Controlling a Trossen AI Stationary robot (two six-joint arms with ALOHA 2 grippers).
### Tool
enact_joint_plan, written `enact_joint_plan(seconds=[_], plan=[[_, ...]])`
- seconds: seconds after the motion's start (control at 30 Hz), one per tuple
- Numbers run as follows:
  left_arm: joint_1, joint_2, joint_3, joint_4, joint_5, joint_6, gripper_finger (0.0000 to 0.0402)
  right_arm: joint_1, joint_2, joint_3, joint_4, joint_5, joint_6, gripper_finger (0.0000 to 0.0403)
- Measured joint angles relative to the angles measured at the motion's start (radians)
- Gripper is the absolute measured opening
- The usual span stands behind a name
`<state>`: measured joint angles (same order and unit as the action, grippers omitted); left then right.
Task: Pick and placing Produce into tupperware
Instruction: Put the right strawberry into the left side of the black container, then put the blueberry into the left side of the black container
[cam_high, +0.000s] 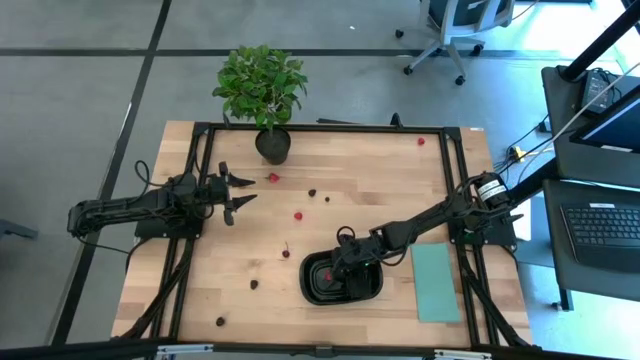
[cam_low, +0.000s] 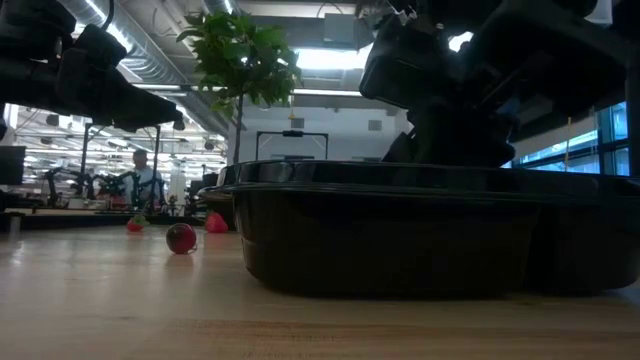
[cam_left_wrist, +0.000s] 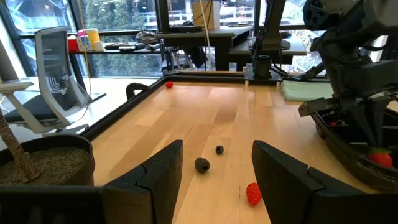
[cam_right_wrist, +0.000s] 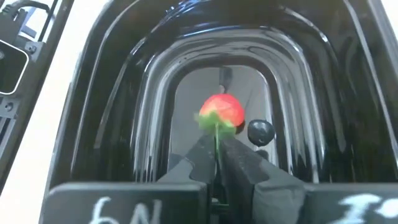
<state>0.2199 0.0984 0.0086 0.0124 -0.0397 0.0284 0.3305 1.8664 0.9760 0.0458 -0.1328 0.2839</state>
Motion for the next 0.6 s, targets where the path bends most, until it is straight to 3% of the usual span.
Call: enact_joint_plan(seconds=[0.4,0.6], plan=[[0.000,0.000,0.000,0.000,0.000,0.000,0.0186,-0.002,0.000,0.011,-0.021,0.000,0.026,0.0038],[0.000,0.000,0.000,0.000,0.000,0.000,0.0186,-0.003,0.000,0.111,-0.194,0.001,-0.009,0.0091]])
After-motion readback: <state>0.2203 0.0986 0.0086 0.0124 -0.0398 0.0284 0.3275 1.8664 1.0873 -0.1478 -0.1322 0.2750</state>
